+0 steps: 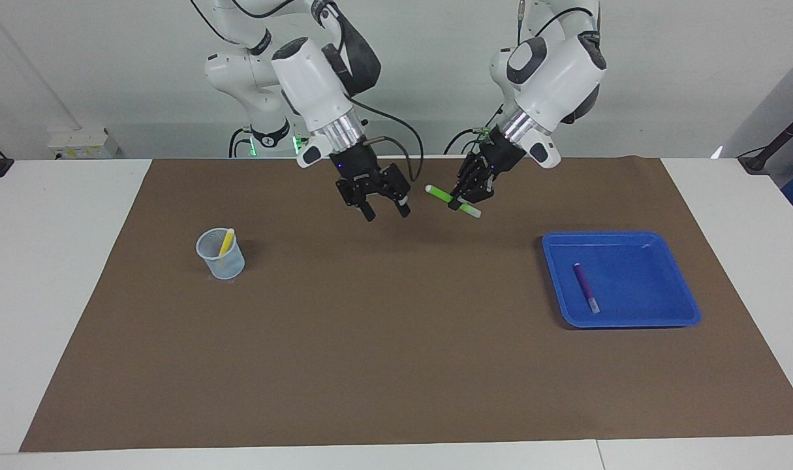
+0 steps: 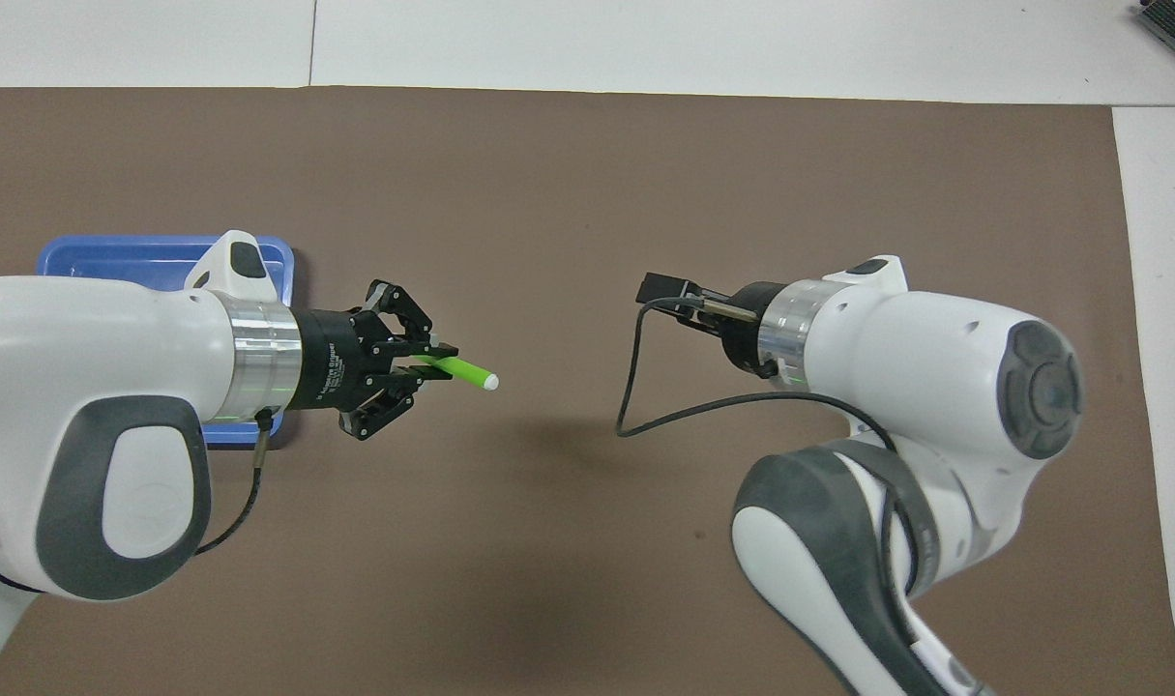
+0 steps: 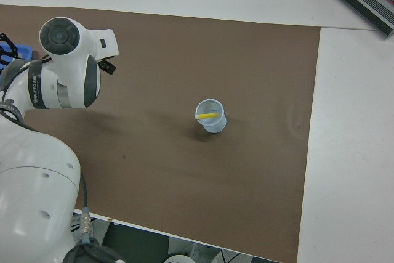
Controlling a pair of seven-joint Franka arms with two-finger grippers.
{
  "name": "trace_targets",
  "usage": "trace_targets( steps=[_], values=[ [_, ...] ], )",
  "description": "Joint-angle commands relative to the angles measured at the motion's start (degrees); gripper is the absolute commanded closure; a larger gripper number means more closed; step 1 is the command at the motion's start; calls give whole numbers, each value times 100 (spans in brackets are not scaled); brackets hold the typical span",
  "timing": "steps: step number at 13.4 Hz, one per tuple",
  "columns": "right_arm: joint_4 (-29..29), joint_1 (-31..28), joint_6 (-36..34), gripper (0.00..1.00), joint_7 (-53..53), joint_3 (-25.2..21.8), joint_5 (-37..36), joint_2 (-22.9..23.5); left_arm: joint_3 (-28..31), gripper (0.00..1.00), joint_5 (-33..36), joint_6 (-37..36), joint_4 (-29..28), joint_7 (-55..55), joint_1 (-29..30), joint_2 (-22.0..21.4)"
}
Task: Right arm passes pens to left for tray arrangement
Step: 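Open the right gripper and pull it back from the green pen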
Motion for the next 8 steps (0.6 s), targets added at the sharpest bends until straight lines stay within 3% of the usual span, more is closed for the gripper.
trace_targets(
  steps=[1, 5, 8],
  values=[
    [-81, -711, -808, 4, -1110, 57, -145, -198, 0, 100, 218, -768, -146, 1613, 461, -287],
    [-256, -1161, -1627, 10, -2507, 57, -1673, -233, 26, 100, 1246, -1569, -94, 3653, 1014, -296],
    [-669, -1495, -1716, 11, -3379, 57, -2044, -312, 27, 100, 2124, -1694, -76, 5050, 1376, -252]
  ],
)
